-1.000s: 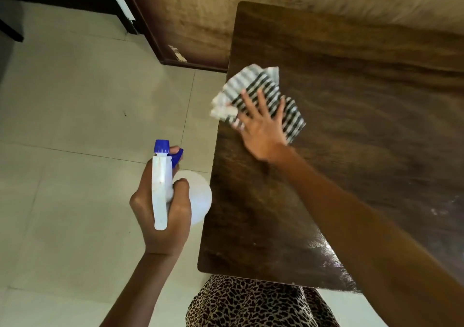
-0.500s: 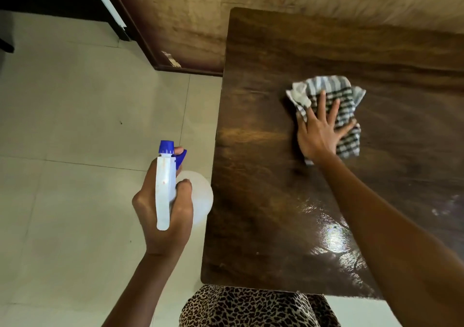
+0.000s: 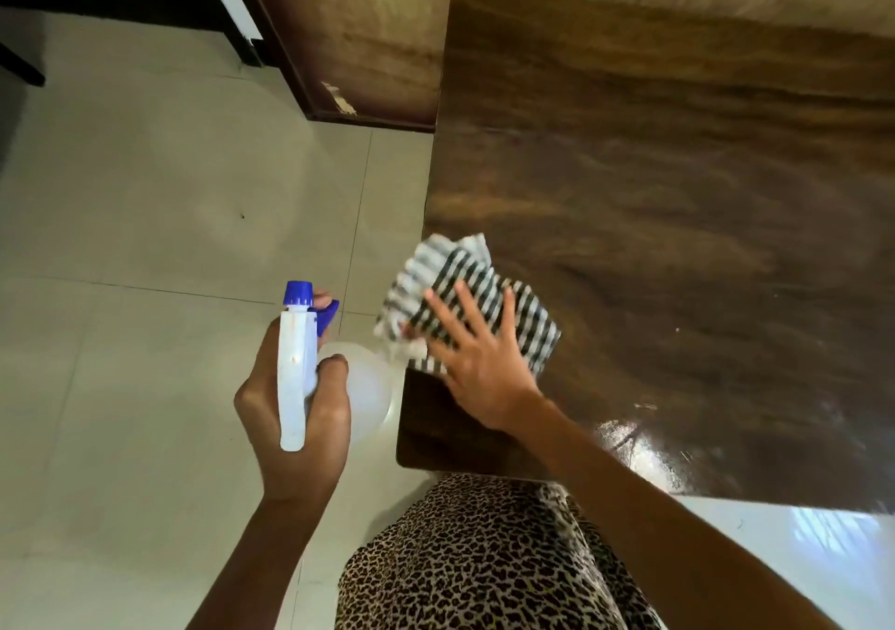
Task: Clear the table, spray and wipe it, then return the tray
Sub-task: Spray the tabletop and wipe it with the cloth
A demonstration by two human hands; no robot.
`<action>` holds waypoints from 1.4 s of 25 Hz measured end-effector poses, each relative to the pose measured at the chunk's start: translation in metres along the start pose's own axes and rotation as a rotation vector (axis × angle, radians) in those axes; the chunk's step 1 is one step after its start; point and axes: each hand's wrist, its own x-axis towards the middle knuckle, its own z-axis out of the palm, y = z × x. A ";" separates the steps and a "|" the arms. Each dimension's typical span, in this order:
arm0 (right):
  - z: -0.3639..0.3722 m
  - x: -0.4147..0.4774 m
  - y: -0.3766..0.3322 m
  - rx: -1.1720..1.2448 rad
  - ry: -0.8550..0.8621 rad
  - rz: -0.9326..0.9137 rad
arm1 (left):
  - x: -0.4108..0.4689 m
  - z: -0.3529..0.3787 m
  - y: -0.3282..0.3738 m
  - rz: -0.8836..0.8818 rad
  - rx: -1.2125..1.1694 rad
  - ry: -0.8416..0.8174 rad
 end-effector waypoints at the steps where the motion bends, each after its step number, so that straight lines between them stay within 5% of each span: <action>1: 0.008 -0.021 -0.012 -0.007 -0.006 -0.085 | -0.006 -0.004 -0.002 -0.005 -0.008 -0.004; 3: 0.026 -0.059 -0.020 -0.024 0.020 -0.206 | -0.020 -0.010 -0.003 -0.028 -0.010 0.000; 5: 0.043 -0.088 -0.005 -0.032 0.096 -0.142 | -0.037 -0.017 -0.004 -0.033 -0.011 0.017; 11: 0.066 -0.158 0.037 0.428 0.142 0.768 | -0.101 -0.044 -0.010 -0.059 0.008 0.027; 15: 0.051 -0.138 -0.002 0.544 0.158 1.008 | -0.140 -0.060 -0.015 -0.087 0.025 0.047; 19: 0.032 -0.086 -0.060 0.484 0.104 0.853 | -0.158 -0.073 -0.024 -0.084 0.037 0.062; 24: 0.022 -0.043 -0.119 0.223 0.057 0.321 | -0.153 -0.083 -0.031 -0.040 0.063 0.049; 29: 0.051 -0.092 -0.070 -0.052 0.066 -0.157 | -0.131 -0.083 -0.017 -0.021 0.033 0.056; 32: 0.061 -0.126 -0.010 -0.097 0.079 -0.124 | -0.114 -0.071 -0.002 -0.020 -0.025 0.037; 35: 0.056 -0.137 0.029 0.110 0.067 0.297 | -0.096 -0.050 0.007 0.050 -0.101 -0.032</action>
